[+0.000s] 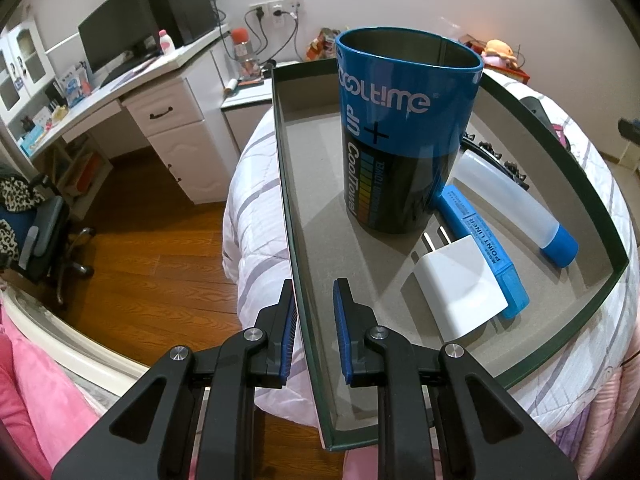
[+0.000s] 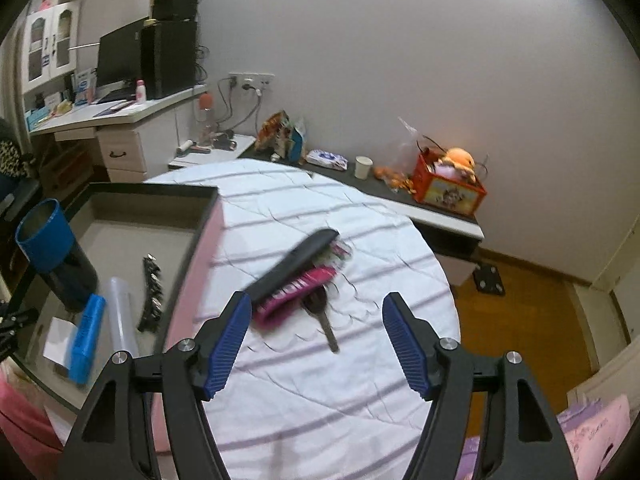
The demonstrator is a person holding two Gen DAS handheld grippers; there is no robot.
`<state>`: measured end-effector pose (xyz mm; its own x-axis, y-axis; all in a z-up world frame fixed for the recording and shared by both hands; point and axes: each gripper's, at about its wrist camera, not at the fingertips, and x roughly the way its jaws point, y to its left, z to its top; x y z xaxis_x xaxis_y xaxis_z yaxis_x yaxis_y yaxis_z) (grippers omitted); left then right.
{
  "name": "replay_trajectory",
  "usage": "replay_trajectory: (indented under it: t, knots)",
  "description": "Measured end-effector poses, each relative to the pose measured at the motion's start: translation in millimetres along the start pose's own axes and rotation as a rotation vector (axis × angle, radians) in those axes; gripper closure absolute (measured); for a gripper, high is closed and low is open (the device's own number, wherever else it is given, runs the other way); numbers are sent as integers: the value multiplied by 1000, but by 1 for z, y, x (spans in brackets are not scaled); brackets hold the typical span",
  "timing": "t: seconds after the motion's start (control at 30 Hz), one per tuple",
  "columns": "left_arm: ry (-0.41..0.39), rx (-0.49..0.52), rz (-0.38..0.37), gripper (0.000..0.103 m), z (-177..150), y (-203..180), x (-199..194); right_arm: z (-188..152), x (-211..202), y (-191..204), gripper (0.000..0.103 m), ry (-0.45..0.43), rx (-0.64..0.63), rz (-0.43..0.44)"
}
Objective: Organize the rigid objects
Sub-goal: 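Move the right tool to the keys with pink strap and grasp them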
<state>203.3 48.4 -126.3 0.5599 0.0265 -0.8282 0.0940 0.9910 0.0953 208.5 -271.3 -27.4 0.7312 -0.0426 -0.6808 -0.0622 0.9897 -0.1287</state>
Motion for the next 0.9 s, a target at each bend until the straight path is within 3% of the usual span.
replay_trajectory:
  t: [0.2, 0.63, 0.73, 0.83, 0.9]
  knots:
    - [1, 0, 2, 86, -1, -1, 0, -21, 15, -16, 32, 55, 34, 14]
    - [0, 5, 6, 86, -1, -1, 0, -56, 59, -36, 32, 151, 164, 170]
    - [3, 11, 11, 86, -1, -1, 0, -52, 70, -34, 32, 146, 158, 165]
    - [3, 15, 16, 86, -1, -2, 0, -47, 85, -31, 32, 158, 114, 93]
    - [4, 17, 18, 86, -1, -2, 0, -42, 96, -32, 32, 165, 113, 109]
